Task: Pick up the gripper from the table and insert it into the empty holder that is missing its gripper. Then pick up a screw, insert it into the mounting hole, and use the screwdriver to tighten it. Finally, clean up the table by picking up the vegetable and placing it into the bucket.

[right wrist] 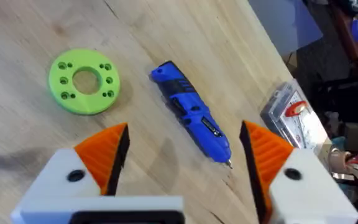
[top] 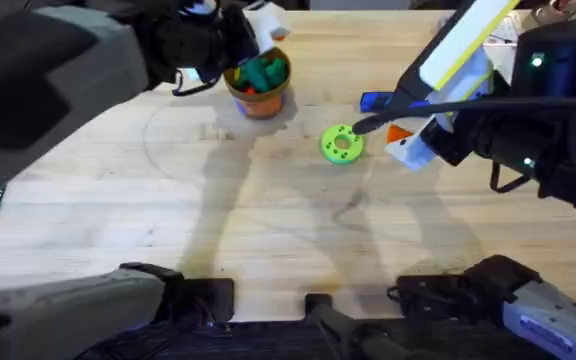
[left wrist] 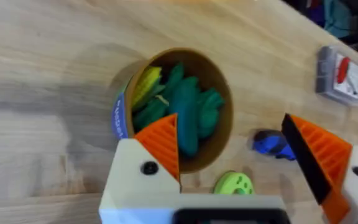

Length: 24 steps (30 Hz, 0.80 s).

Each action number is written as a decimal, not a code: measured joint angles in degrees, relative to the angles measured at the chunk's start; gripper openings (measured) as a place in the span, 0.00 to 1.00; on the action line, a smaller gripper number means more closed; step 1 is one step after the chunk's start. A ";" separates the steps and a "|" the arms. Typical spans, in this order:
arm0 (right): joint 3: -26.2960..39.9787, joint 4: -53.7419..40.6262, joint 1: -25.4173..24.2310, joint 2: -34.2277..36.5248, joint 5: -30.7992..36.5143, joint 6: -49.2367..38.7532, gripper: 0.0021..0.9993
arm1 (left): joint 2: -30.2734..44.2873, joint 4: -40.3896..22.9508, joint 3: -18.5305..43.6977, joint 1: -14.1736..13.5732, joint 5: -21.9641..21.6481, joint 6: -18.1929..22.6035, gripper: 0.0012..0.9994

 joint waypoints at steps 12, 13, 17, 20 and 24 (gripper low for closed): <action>11.92 -11.17 0.00 -2.02 -0.02 18.65 0.99 | -21.41 -15.18 0.15 0.00 -0.02 21.88 0.97; 13.90 -14.46 0.00 -2.21 -0.02 20.21 1.00 | -22.91 -17.34 0.15 0.00 -0.02 24.31 0.97; 19.46 -26.33 0.00 -2.78 -0.02 25.53 0.99 | -28.33 -25.47 0.15 0.00 -0.04 33.25 0.97; 21.03 -31.93 0.00 -3.52 -0.02 28.10 0.99 | -31.45 -31.67 0.15 0.00 -0.04 38.23 0.97; 21.14 -36.19 0.00 -4.70 -0.02 29.83 0.99 | -34.63 -40.23 0.15 0.00 -0.04 43.16 0.98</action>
